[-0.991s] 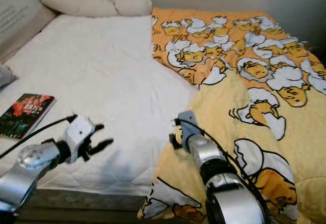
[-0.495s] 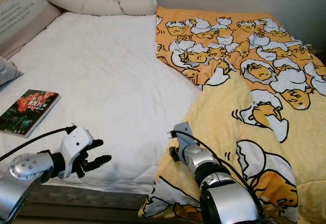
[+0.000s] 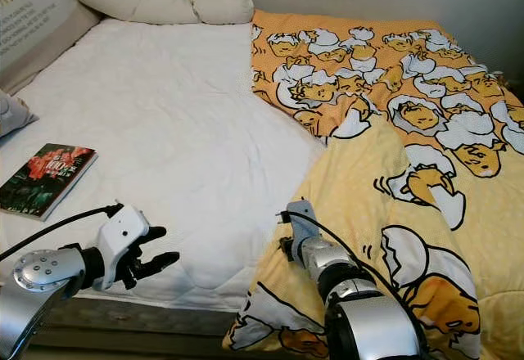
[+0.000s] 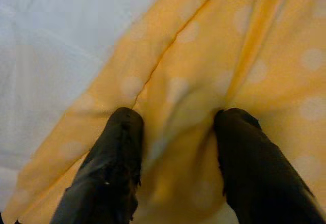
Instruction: Clean up the room
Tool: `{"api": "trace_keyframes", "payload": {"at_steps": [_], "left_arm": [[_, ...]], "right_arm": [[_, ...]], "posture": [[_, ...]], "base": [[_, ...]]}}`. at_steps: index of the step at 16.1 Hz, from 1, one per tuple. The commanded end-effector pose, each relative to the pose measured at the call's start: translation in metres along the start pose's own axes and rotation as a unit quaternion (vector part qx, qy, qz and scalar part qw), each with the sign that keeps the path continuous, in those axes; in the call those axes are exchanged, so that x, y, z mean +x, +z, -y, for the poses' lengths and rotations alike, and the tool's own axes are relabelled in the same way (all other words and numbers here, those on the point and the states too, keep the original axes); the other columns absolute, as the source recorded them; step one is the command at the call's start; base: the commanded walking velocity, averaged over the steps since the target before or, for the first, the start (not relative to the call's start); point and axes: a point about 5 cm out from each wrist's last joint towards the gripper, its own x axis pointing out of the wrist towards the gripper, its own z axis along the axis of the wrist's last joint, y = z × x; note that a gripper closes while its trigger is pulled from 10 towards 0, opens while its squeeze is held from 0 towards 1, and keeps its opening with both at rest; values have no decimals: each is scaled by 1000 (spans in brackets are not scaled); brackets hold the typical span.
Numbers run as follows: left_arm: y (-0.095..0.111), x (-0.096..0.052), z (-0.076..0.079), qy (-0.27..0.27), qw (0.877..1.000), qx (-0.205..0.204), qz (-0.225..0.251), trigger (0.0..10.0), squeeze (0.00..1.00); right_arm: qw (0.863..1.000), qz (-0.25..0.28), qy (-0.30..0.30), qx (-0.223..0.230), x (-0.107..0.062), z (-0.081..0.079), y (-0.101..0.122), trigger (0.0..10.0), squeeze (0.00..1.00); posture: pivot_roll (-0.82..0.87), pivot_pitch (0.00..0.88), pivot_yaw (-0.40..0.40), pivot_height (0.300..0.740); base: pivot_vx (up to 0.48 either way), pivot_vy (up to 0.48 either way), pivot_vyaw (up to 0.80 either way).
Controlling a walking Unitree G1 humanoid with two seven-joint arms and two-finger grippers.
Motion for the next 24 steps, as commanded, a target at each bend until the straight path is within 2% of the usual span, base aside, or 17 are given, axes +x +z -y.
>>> {"api": "trace_keyframes", "payload": {"at_steps": [1, 8, 9, 12, 15, 16, 17, 19, 20, 21, 22, 23, 24], "left_arm": [[0, -1, 2, -7, 1000, 4, -4, 10000, 0], [1, -1, 0, 2, 1000, -6, -4, 10000, 0], [1, -1, 0, 2, 1000, -8, -3, 10000, 0], [1, 1, -2, 1, 1000, -7, -3, 10000, 0], [3, 5, -4, 2, 1000, -6, 0, 10000, 0], [3, 6, -4, 1, 1000, -6, 2, 10000, 0], [4, 7, -5, -3, 1000, -7, 3, 10000, 0], [3, 9, -5, -6, 1000, -4, 3, 10000, 0], [5, 13, -5, -10, 1000, 0, 5, 10000, 0], [5, 13, -5, -10, 1000, 1, 6, 10000, 0], [6, 14, -5, -12, 1000, 1, 8, 10000, 0], [7, 14, -4, -16, 1000, 3, 10, 10000, 0], [7, 13, -4, -17, 1000, 4, 10, 10000, 0]], "right_arm": [[1000, -19, -8, 12, 1, 5, -13, 0, 0], [1000, 1, -1, 31, -1, 12, -8, 0, 0], [999, 11, 12, 44, -2, 15, -4, 0, 0], [998, 10, 40, 39, -3, 21, -4, 0, 0], [994, 9, 112, 14, -6, 22, -9, 0, 0], [987, 17, 157, 17, -8, 21, -7, 0, 0], [981, 26, 190, 1, -10, 20, -5, 0, 0], [964, 42, 258, -39, -15, 17, -2, 0, 0], [925, 81, 362, -83, -28, 10, 4, 0, 0], [912, 93, 387, -95, -33, 7, 6, 0, 0], [889, 113, 433, -103, -43, 1, 9, 0, 0], [835, 133, 516, -136, -73, -11, 11, 0, 0], [811, 134, 549, -152, -86, -17, 9, 0, 0]], "posture": [[68, 0, -13, 740], [64, 0, -15, 740], [58, 0, -13, 740], [47, 0, -6, 740], [31, 0, 11, 740], [23, 0, 21, 740], [11, 0, 29, 740], [-1, 0, 39, 740], [-7, 0, 42, 740], [-9, 0, 44, 740], [-13, 0, 47, 740], [-12, 0, 46, 740], [-12, 0, 46, 740]], "base": [[0, 0, 0], [0, 0, 0], [0, 0, 0], [0, 0, 0], [0, 0, 0], [0, 0, 0], [0, 0, 0], [0, 0, 0], [0, 0, 0], [0, 0, 0], [0, 0, 0], [0, 0, 0], [0, 0, 0]]}}
